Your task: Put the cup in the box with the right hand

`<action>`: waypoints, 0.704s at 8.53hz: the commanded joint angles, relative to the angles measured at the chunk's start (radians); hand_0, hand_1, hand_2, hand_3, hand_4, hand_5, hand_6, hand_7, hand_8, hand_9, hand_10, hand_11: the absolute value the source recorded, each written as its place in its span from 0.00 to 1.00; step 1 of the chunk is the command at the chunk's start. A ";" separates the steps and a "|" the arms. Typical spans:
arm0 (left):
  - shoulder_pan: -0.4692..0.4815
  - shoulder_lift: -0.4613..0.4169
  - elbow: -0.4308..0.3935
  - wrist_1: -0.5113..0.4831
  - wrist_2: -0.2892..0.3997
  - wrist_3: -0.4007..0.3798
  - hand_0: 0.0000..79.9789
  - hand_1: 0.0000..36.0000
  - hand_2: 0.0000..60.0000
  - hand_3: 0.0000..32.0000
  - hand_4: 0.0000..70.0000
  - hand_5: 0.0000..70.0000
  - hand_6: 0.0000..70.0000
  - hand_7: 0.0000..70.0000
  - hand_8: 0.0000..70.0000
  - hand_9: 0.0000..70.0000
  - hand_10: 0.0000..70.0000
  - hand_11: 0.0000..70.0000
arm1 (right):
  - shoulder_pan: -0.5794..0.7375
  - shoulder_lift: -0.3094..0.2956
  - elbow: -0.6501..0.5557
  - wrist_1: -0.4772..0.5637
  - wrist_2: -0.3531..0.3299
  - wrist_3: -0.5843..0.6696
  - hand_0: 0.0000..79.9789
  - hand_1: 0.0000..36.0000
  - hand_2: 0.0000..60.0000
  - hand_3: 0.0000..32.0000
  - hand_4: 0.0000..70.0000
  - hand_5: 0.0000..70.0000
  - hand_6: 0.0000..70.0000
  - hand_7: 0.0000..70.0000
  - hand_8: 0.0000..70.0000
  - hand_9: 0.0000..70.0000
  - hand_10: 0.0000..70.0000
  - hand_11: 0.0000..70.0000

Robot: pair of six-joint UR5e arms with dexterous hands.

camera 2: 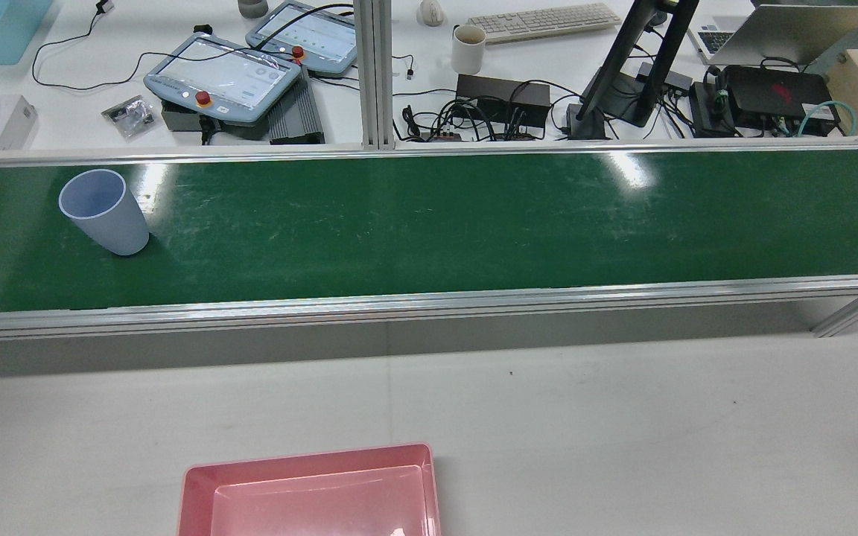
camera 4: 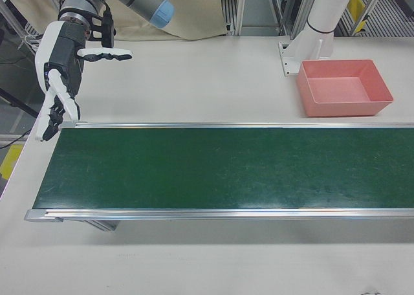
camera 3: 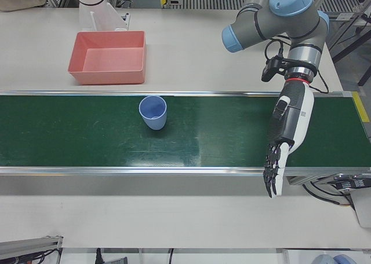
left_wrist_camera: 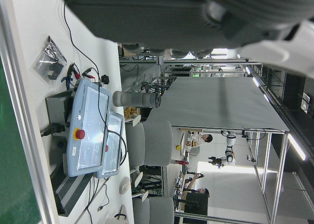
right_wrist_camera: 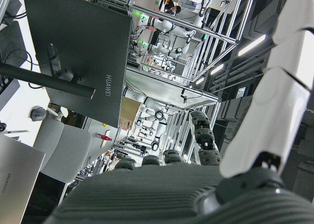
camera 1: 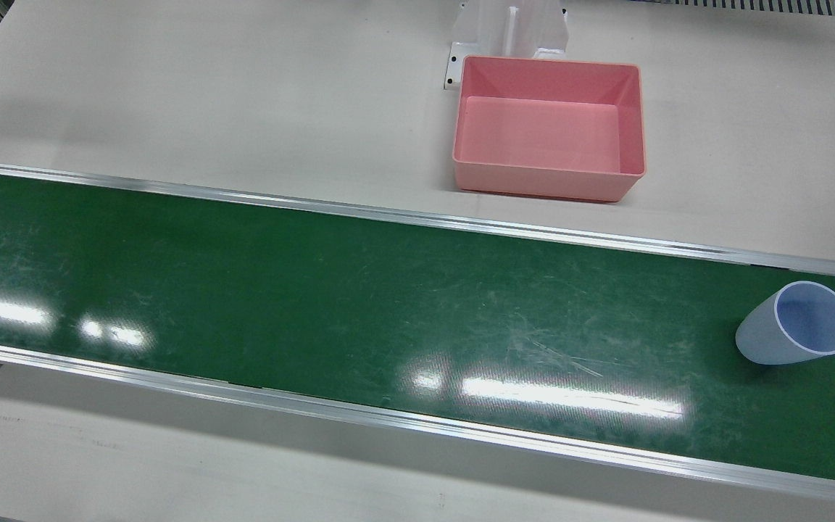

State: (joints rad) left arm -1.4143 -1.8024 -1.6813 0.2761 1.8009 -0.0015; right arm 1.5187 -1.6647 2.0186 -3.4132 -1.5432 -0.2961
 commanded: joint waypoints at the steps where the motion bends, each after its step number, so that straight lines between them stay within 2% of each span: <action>1: 0.000 0.000 0.000 0.000 0.000 0.000 0.00 0.00 0.00 0.00 0.00 0.00 0.00 0.00 0.00 0.00 0.00 0.00 | 0.006 -0.004 0.011 0.000 0.000 0.000 0.59 0.38 0.13 0.00 0.04 0.04 0.03 0.09 0.00 0.02 0.00 0.00; 4: 0.000 0.000 0.000 0.000 0.000 0.000 0.00 0.00 0.00 0.00 0.00 0.00 0.00 0.00 0.00 0.00 0.00 0.00 | 0.014 -0.018 0.017 0.000 0.000 0.000 0.59 0.38 0.12 0.00 0.02 0.05 0.03 0.08 0.00 0.02 0.00 0.00; 6: 0.000 0.000 0.000 0.000 0.000 0.000 0.00 0.00 0.00 0.00 0.00 0.00 0.00 0.00 0.00 0.00 0.00 0.00 | 0.023 -0.053 0.017 -0.001 0.002 -0.001 0.59 0.37 0.08 0.00 0.02 0.05 0.03 0.07 0.00 0.02 0.00 0.00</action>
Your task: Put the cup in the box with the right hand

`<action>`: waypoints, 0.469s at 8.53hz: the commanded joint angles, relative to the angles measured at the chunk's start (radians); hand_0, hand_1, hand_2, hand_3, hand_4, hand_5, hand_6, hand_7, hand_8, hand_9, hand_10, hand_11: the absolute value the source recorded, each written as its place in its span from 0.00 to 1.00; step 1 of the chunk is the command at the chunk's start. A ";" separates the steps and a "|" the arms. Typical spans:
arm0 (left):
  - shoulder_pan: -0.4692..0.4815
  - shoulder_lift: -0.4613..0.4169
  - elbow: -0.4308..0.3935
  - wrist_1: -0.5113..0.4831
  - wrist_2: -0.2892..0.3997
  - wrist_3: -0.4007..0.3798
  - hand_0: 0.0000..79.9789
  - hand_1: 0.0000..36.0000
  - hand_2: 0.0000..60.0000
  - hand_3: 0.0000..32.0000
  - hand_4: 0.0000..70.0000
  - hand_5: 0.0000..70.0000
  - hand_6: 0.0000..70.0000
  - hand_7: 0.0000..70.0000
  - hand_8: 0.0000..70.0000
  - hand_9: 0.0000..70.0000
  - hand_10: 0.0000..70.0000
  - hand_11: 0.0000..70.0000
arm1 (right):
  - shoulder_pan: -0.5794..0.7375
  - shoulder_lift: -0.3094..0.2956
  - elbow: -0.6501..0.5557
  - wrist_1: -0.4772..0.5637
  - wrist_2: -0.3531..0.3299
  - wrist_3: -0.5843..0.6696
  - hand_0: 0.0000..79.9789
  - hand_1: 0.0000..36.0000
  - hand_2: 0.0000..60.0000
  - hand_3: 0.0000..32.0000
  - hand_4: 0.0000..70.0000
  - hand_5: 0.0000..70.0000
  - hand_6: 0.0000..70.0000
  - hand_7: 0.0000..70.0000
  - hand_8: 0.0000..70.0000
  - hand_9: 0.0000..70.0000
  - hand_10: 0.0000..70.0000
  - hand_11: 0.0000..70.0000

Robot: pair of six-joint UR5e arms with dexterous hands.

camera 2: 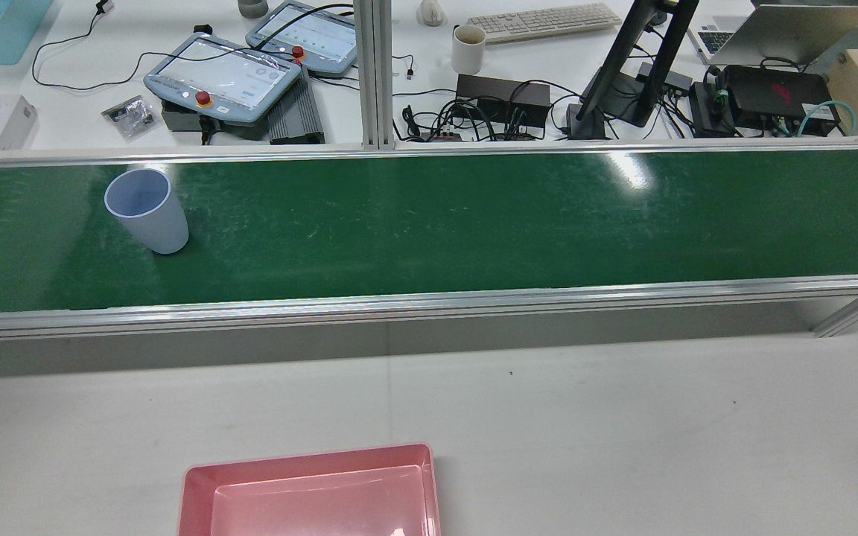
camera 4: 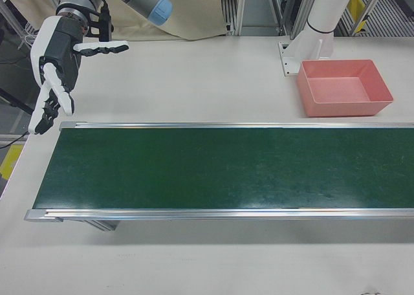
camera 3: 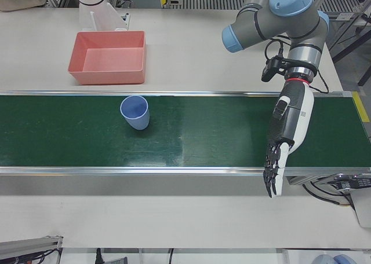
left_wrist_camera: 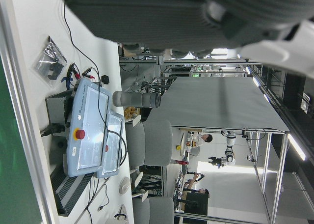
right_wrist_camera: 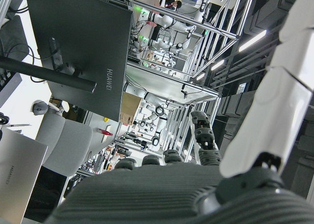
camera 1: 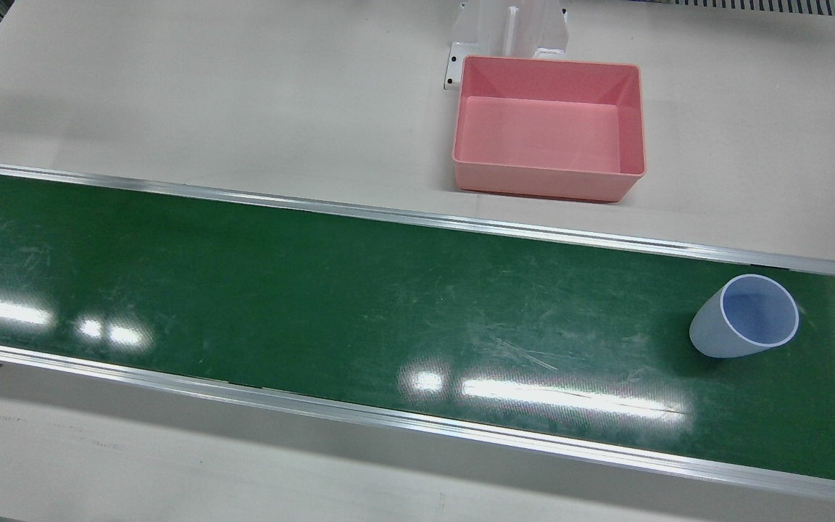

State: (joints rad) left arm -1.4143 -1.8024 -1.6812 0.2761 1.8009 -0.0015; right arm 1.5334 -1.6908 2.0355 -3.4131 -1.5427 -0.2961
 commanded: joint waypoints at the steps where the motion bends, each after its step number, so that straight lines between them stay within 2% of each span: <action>1: 0.000 0.000 0.000 0.000 0.000 0.000 0.00 0.00 0.00 0.00 0.00 0.00 0.00 0.00 0.00 0.00 0.00 0.00 | -0.001 -0.015 0.003 -0.008 0.001 -0.005 0.59 0.37 0.08 0.00 0.00 0.05 0.02 0.06 0.00 0.01 0.00 0.00; 2: 0.000 0.000 -0.006 0.002 0.000 0.000 0.00 0.00 0.00 0.00 0.00 0.00 0.00 0.00 0.00 0.00 0.00 0.00 | -0.004 0.026 0.000 -0.009 0.003 -0.006 0.59 0.36 0.07 0.00 0.00 0.05 0.02 0.06 0.00 0.02 0.00 0.00; 4: 0.000 0.000 -0.008 0.002 0.000 0.000 0.00 0.00 0.00 0.00 0.00 0.00 0.00 0.00 0.00 0.00 0.00 0.00 | -0.022 0.037 -0.017 0.001 0.013 -0.014 0.59 0.37 0.09 0.00 0.05 0.04 0.03 0.09 0.00 0.01 0.00 0.00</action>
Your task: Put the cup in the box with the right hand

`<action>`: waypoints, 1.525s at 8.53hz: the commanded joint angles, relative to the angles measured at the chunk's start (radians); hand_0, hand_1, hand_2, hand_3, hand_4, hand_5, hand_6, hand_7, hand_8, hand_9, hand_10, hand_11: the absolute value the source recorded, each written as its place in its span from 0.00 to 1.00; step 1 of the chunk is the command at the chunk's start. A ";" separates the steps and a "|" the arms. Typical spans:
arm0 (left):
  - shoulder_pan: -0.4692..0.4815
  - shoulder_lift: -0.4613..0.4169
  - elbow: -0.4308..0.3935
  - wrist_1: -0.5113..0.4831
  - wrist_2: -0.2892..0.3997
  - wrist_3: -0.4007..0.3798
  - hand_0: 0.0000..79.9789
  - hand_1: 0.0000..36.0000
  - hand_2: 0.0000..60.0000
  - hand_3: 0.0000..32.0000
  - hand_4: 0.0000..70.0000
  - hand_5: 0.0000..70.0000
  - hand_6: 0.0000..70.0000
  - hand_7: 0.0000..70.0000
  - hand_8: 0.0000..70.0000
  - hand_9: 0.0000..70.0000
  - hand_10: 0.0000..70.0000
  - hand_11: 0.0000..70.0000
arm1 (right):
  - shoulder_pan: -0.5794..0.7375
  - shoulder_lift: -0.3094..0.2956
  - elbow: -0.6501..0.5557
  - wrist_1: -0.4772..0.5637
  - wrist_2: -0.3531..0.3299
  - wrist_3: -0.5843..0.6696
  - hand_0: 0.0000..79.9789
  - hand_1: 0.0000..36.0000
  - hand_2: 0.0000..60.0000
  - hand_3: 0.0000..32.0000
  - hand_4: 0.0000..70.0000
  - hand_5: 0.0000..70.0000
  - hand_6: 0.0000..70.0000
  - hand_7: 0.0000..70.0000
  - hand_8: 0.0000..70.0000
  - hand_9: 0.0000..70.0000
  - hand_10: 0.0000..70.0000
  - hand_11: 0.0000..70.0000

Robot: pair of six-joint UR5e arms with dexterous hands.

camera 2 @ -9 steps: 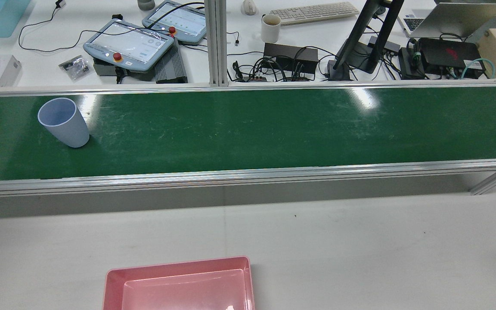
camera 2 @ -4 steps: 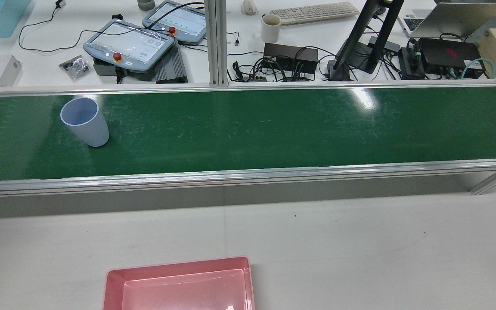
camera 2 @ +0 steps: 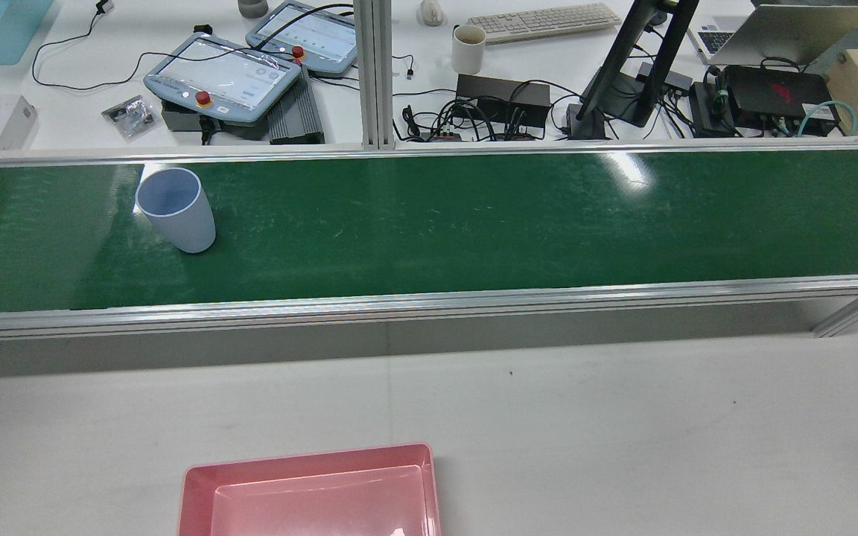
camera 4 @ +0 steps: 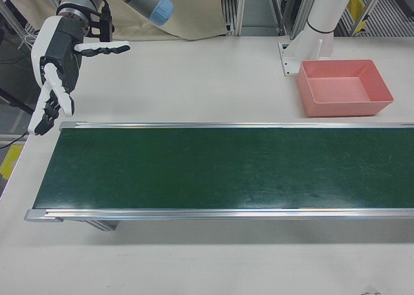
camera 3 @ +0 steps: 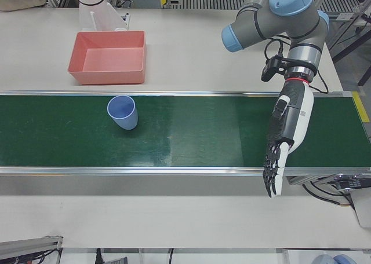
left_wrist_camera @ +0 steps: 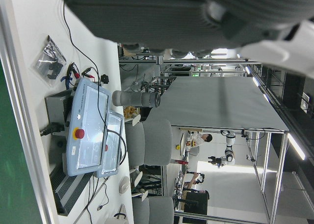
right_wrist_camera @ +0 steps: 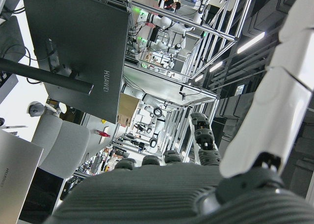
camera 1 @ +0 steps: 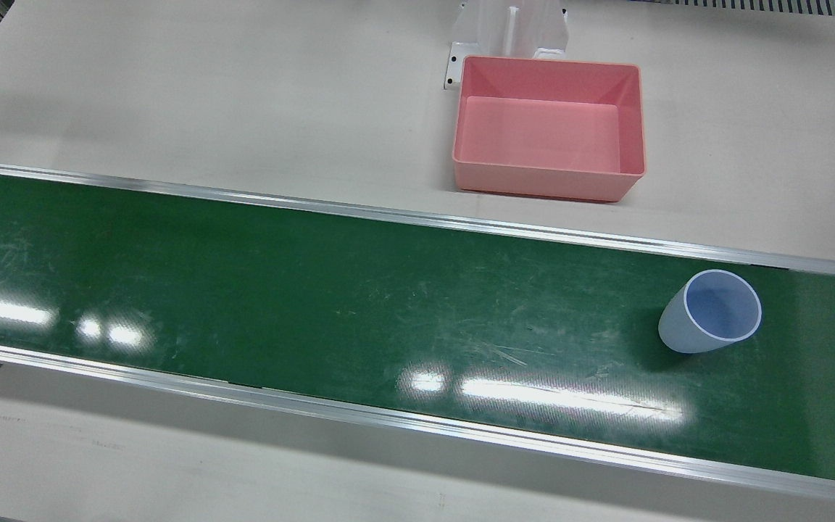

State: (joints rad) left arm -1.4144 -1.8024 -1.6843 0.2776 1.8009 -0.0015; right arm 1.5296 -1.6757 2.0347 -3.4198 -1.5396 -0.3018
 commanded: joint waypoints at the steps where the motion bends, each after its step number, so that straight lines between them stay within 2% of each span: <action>1: 0.000 -0.002 -0.003 0.002 0.000 0.000 0.00 0.00 0.00 0.00 0.00 0.00 0.00 0.00 0.00 0.00 0.00 0.00 | -0.019 0.024 -0.018 0.017 0.013 -0.004 0.59 0.37 0.11 0.00 0.06 0.04 0.03 0.09 0.00 0.01 0.00 0.00; 4: 0.000 -0.002 -0.003 0.002 0.000 0.000 0.00 0.00 0.00 0.00 0.00 0.00 0.00 0.00 0.00 0.00 0.00 0.00 | -0.023 0.027 -0.005 0.022 0.012 0.000 0.58 0.39 0.15 0.00 0.01 0.04 0.03 0.05 0.00 0.02 0.00 0.00; 6: 0.000 0.000 -0.005 0.002 0.000 0.000 0.00 0.00 0.00 0.00 0.00 0.00 0.00 0.00 0.00 0.00 0.00 0.00 | -0.020 0.066 -0.022 0.022 0.013 0.000 0.58 0.39 0.16 0.00 0.02 0.04 0.02 0.04 0.00 0.01 0.00 0.00; 8: 0.000 0.000 -0.006 0.002 0.000 0.000 0.00 0.00 0.00 0.00 0.00 0.00 0.00 0.00 0.00 0.00 0.00 0.00 | -0.045 0.067 -0.028 0.022 0.012 -0.007 0.58 0.40 0.18 0.00 0.03 0.04 0.02 0.03 0.00 0.02 0.00 0.00; 11: 0.000 -0.002 -0.003 0.002 0.000 0.000 0.00 0.00 0.00 0.00 0.00 0.00 0.00 0.00 0.00 0.00 0.00 0.00 | -0.139 0.071 -0.059 0.027 0.078 -0.020 0.59 0.41 0.14 0.00 0.02 0.05 0.01 0.00 0.00 0.00 0.00 0.00; 12: 0.002 -0.002 -0.003 0.002 0.000 0.000 0.00 0.00 0.00 0.00 0.00 0.00 0.00 0.00 0.00 0.00 0.00 0.00 | -0.175 0.083 -0.101 0.113 0.078 -0.025 0.60 0.42 0.09 0.03 0.00 0.05 0.00 0.00 0.00 0.00 0.00 0.00; 13: 0.000 -0.002 -0.005 0.002 0.000 0.000 0.00 0.00 0.00 0.00 0.00 0.00 0.00 0.00 0.00 0.00 0.00 0.00 | -0.199 0.094 -0.140 0.195 0.079 -0.023 0.60 0.43 0.02 0.14 0.00 0.06 0.00 0.00 0.00 0.00 0.00 0.00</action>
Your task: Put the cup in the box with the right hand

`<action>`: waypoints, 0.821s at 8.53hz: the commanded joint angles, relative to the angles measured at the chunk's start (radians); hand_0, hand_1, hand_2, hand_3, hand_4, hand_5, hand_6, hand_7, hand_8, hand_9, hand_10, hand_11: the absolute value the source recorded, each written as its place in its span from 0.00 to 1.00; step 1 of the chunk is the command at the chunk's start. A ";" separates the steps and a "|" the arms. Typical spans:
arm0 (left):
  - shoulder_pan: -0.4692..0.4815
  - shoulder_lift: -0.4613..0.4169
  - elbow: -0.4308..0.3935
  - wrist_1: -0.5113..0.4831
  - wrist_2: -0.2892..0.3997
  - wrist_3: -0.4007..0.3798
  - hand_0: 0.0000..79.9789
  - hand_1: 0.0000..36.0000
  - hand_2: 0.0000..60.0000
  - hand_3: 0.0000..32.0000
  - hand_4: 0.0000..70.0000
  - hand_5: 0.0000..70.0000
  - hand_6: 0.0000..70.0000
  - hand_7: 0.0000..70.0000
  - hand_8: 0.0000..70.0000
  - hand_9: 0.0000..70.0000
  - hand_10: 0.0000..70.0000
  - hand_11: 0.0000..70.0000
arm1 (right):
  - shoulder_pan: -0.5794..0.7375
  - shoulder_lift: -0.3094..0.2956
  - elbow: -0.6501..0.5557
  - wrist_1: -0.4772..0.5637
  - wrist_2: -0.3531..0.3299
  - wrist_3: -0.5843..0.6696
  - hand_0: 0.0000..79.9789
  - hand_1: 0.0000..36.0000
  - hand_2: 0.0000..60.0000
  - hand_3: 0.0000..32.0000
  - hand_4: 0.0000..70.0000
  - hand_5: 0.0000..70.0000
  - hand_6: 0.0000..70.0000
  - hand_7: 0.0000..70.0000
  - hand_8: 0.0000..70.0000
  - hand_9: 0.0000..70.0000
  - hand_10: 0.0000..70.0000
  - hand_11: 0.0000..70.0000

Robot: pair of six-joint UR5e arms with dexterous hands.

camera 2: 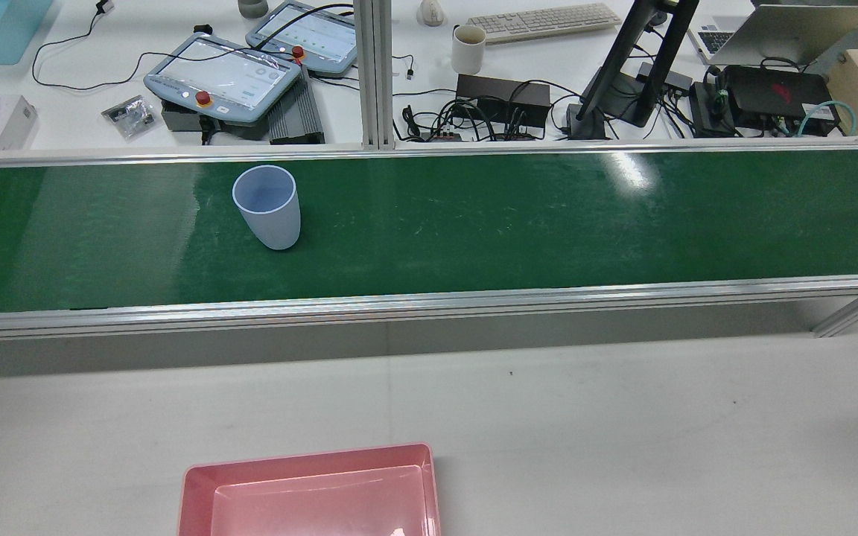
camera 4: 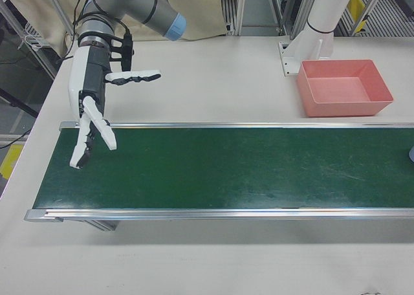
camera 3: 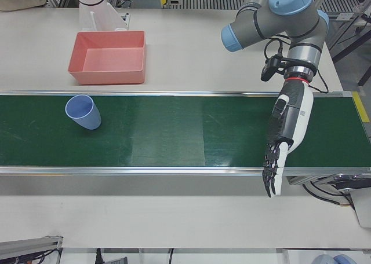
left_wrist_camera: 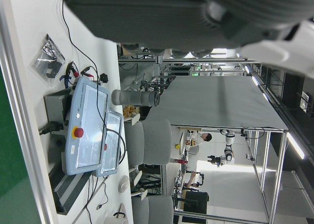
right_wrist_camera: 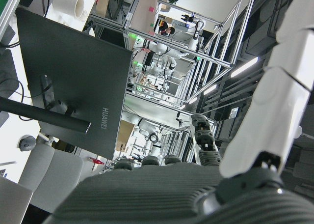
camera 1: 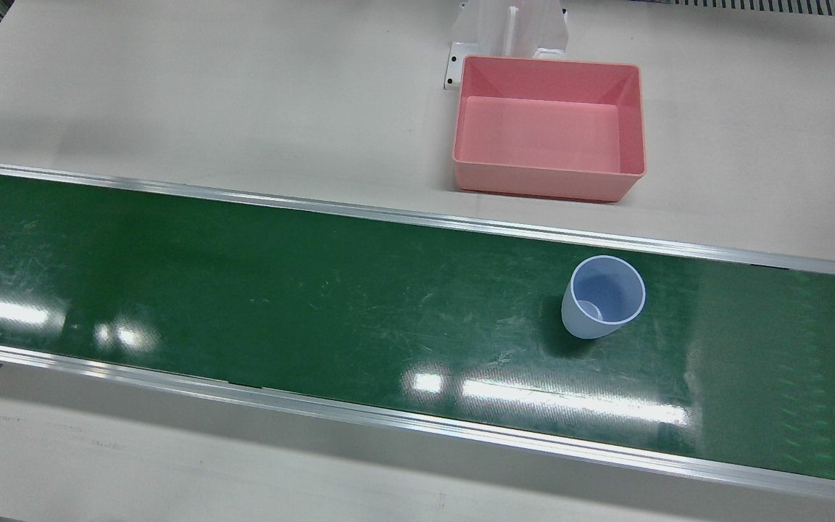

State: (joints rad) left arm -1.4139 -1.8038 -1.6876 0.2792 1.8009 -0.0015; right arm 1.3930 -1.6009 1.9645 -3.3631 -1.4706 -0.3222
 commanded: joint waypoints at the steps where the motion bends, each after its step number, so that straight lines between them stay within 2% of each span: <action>1: 0.000 0.000 -0.003 0.000 0.000 0.000 0.00 0.00 0.00 0.00 0.00 0.00 0.00 0.00 0.00 0.00 0.00 0.00 | -0.089 0.032 -0.075 0.137 0.010 -0.008 0.60 0.41 0.00 0.00 0.00 0.06 0.01 0.00 0.00 0.03 0.00 0.00; 4: 0.001 0.000 -0.001 0.000 0.000 0.000 0.00 0.00 0.00 0.00 0.00 0.00 0.00 0.00 0.00 0.00 0.00 0.00 | -0.167 0.047 -0.099 0.137 0.065 -0.006 0.62 0.41 0.00 0.00 0.05 0.06 0.02 0.00 0.00 0.01 0.00 0.00; 5: 0.000 0.000 0.000 0.000 0.000 0.000 0.00 0.00 0.00 0.00 0.00 0.00 0.00 0.00 0.00 0.00 0.00 0.00 | -0.166 0.041 -0.101 0.136 0.069 -0.002 0.63 0.41 0.00 0.00 0.00 0.06 0.01 0.00 0.00 0.00 0.00 0.00; 7: 0.000 0.000 0.000 0.000 0.000 0.000 0.00 0.00 0.00 0.00 0.00 0.00 0.00 0.00 0.00 0.00 0.00 0.00 | -0.164 0.032 -0.104 0.134 0.069 0.040 0.62 0.42 0.00 0.00 0.00 0.06 0.01 0.00 0.00 0.00 0.00 0.00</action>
State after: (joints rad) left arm -1.4140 -1.8039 -1.6881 0.2793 1.8009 -0.0016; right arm 1.2319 -1.5607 1.8652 -3.2271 -1.4055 -0.3158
